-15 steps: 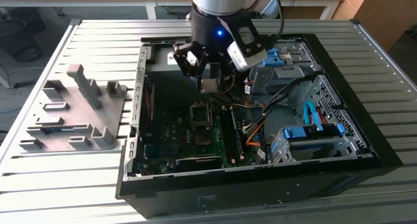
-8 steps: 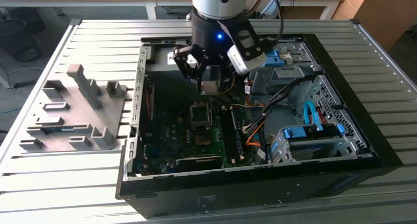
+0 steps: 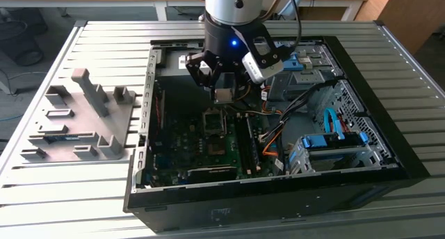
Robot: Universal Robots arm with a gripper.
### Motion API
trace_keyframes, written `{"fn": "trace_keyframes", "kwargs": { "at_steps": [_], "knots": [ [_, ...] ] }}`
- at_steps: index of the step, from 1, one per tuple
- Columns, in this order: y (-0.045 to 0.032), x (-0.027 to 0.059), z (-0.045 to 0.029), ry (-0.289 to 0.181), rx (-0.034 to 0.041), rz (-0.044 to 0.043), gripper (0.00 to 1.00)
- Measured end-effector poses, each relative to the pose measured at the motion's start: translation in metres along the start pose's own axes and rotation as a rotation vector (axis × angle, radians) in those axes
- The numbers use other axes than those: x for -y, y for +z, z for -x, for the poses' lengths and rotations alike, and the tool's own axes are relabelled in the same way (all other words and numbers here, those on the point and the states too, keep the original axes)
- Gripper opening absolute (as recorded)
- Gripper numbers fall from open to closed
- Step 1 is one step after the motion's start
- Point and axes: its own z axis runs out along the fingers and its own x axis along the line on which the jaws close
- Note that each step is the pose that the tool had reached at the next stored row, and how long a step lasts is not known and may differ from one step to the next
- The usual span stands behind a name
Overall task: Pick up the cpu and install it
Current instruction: 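Pick up the cpu and move it towards the insertion slot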
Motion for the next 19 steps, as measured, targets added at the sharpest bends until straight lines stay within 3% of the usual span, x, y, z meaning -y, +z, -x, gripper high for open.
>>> {"fn": "trace_keyframes", "kwargs": {
  "at_steps": [19],
  "knots": [
    [0.013,0.002,0.0004,0.0,0.0,0.0,0.47]
  ]
}}
